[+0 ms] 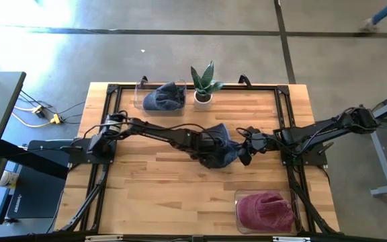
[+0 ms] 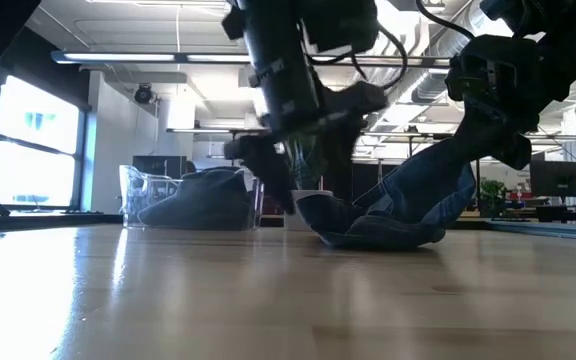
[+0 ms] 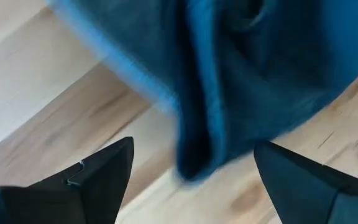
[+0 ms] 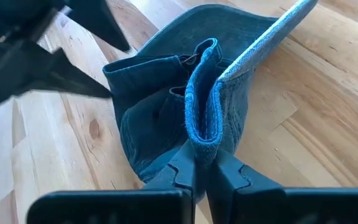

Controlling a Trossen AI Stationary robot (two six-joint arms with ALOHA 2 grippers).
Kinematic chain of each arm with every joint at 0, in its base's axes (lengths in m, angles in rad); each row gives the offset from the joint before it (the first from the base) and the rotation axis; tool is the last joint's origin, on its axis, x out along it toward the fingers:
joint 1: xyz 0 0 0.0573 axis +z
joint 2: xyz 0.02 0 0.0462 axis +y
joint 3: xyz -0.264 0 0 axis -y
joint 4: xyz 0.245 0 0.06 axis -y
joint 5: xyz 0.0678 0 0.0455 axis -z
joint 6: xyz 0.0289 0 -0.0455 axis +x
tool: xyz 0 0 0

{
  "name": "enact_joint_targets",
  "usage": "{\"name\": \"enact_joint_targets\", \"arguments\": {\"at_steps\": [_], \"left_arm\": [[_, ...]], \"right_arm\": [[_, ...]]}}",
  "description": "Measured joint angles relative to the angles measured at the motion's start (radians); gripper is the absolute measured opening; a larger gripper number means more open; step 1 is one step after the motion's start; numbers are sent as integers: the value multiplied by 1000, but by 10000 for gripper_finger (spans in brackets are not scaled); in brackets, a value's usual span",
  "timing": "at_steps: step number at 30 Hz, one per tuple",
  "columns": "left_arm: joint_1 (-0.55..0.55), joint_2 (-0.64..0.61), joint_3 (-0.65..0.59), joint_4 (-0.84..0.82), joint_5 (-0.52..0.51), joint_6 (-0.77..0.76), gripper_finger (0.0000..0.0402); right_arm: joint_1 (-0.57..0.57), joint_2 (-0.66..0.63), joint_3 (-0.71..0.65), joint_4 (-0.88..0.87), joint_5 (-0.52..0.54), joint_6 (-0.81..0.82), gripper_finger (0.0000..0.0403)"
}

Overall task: Pick & Place hat
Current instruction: Put the blue cap into the top transparent bin

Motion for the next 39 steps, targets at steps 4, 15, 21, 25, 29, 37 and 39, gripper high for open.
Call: {"name": "enact_joint_targets", "arguments": {"at_steps": [4,15,21,25,29,37,39], "left_arm": [[9,30,3,16,2,17,309],[34,83,5,-24,9,69,34],[23,36,5,-118,-25,100,29],[25,4,3,-126,10,160,31],[38,0,33,-179,91,286,38],[43,1,94,-375,322,617,135],[22,1,123,-435,293,665,158]], "right_arm": [[0,0,0,0,-1,-1,10],[1,-2,0,-51,-54,-2,9],[1,-2,0,-100,-44,5,9],[0,-2,-1,-23,-38,-4,21],[0,13,-1,85,-35,-6,24],[0,129,-1,208,-36,67,6],[0,147,-1,218,-25,99,12]]}}
